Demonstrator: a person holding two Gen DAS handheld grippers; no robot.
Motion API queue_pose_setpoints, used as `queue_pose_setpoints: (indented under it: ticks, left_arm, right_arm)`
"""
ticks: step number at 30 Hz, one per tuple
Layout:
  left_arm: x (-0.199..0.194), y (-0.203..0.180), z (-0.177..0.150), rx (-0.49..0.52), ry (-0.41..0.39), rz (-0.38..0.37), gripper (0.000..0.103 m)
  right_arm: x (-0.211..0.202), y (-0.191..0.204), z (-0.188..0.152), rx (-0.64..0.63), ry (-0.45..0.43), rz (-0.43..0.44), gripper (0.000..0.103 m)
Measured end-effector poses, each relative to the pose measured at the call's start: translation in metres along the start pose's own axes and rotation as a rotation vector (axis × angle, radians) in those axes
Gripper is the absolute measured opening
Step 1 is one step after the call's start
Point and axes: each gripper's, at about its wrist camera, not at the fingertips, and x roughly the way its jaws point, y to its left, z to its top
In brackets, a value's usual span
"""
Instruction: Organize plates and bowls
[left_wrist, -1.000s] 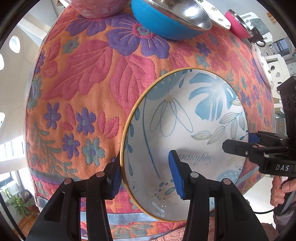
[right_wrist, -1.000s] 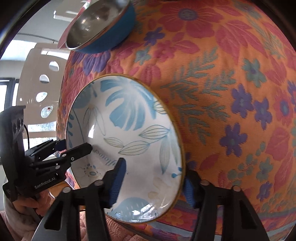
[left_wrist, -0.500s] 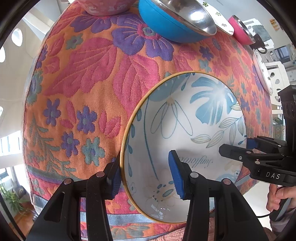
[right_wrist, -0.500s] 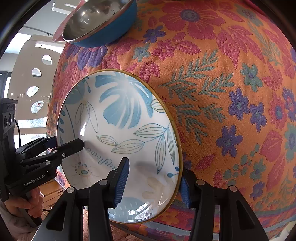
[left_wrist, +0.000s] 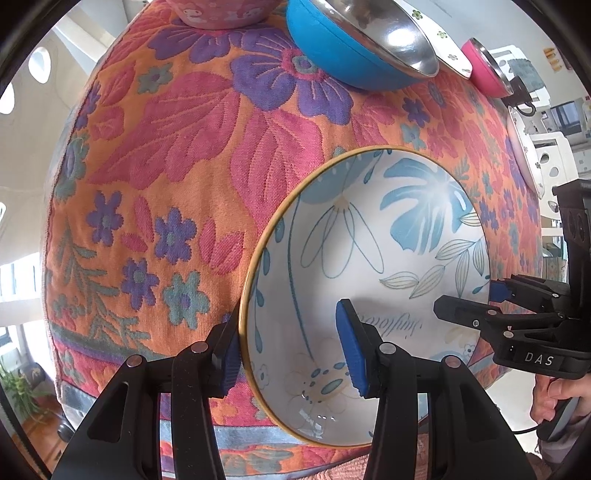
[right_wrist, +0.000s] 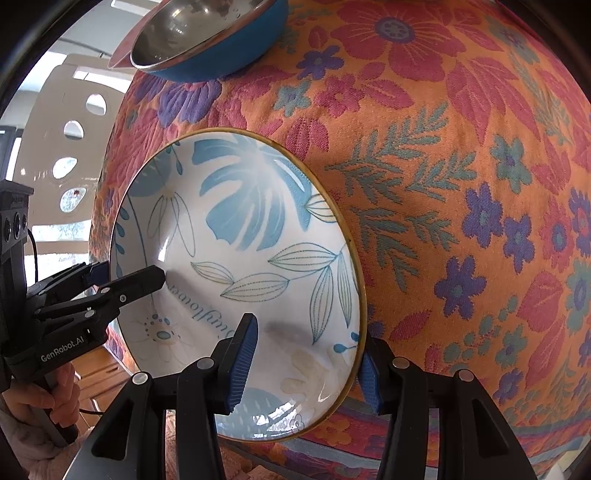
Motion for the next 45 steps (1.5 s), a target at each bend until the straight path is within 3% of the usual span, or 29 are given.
queue_pose_setpoints:
  ticks: [10, 16, 18, 22, 27, 34, 45]
  left_arm:
    - [-0.002, 0.008, 0.0, -0.194, -0.038, 0.024, 0.044]
    - [-0.009, 0.004, -0.012, -0.314, -0.03, 0.144, 0.043]
    - [-0.014, -0.001, -0.017, -0.356, -0.041, 0.187, 0.043]
    - [-0.029, -0.017, -0.025, -0.432, -0.077, 0.283, 0.043]
    - [-0.052, -0.048, -0.023, -0.505, -0.135, 0.298, 0.043]
    - [-0.064, -0.149, 0.017, -0.449, -0.186, 0.209, 0.045]
    - [-0.014, -0.292, 0.092, -0.254, -0.114, 0.113, 0.045]
  right_arm:
    - [0.0, -0.002, 0.0, -0.135, 0.039, 0.061, 0.046]
    - [-0.012, -0.02, -0.017, -0.264, 0.087, 0.057, 0.046]
    - [-0.021, -0.033, -0.019, -0.274, 0.086, 0.114, 0.046]
    - [-0.042, -0.061, -0.02, -0.347, 0.085, 0.119, 0.047]
    - [-0.079, -0.1, -0.017, -0.437, 0.046, 0.185, 0.046]
    - [-0.152, -0.164, 0.008, -0.462, -0.07, 0.212, 0.046]
    - [-0.223, -0.278, 0.066, -0.339, -0.218, 0.111, 0.046]
